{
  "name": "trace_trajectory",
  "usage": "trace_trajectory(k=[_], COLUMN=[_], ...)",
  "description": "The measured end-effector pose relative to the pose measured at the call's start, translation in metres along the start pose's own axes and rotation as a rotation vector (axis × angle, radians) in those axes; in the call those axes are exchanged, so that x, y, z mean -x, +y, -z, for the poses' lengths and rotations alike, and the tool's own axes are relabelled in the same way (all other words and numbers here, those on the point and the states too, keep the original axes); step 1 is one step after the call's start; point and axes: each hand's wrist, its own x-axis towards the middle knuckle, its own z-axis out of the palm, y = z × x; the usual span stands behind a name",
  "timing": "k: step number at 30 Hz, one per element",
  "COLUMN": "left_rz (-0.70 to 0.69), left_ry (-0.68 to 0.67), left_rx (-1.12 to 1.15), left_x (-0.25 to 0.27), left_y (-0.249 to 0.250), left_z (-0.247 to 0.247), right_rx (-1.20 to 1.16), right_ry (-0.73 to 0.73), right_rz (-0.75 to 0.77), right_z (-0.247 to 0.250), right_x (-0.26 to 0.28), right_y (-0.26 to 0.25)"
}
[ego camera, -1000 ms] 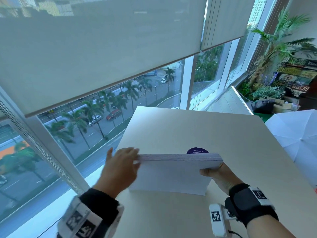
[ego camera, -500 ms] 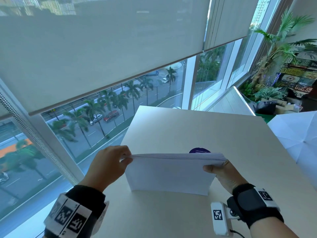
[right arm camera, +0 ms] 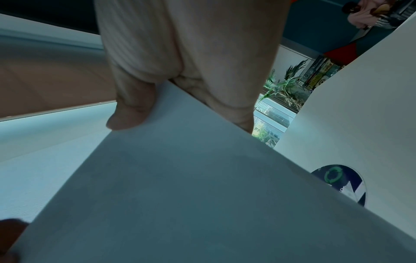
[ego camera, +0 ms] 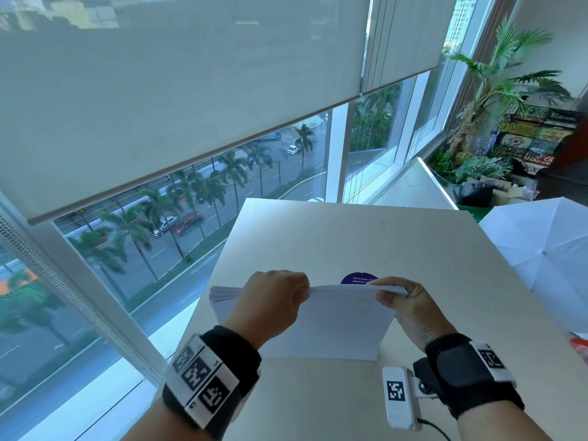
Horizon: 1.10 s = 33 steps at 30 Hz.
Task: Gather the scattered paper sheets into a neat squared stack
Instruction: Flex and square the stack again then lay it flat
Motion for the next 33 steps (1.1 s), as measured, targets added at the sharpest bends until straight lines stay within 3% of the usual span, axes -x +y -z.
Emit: trace_trajectory(k=[8,15,19,26,30,33], left_rz=[0.058,0.206,0.147,0.069,0.178,0.275], left_ry=[-0.031,-0.18,-0.21,0.061,0.212,0.335], left_rx=[0.02,-0.105,-0.238,-0.119,0.122,0.377], left_x=[-0.004,0.008,0.006,0.006,0.011,0.013], left_y=[0.0,-0.036,-0.027,0.002,-0.008,-0.024], left_z=[-0.006,0.014,0.012,0.003,0.018,0.029], right_rx=[-0.026,-0.001,0.062,0.343,0.565,0.92], right_ry=[0.036,0.027,0.063,0.138,0.058,0.116], right_rz=[0.01,0.013,0.056,0.164,0.224,0.267], right_z=[-0.001,0.003,-0.001,-0.023,-0.031,-0.022], right_x=[0.002,0.0,0.0,-0.005,-0.009,-0.01], right_y=[-0.001,0.0,-0.001,-0.023,-0.053,-0.062])
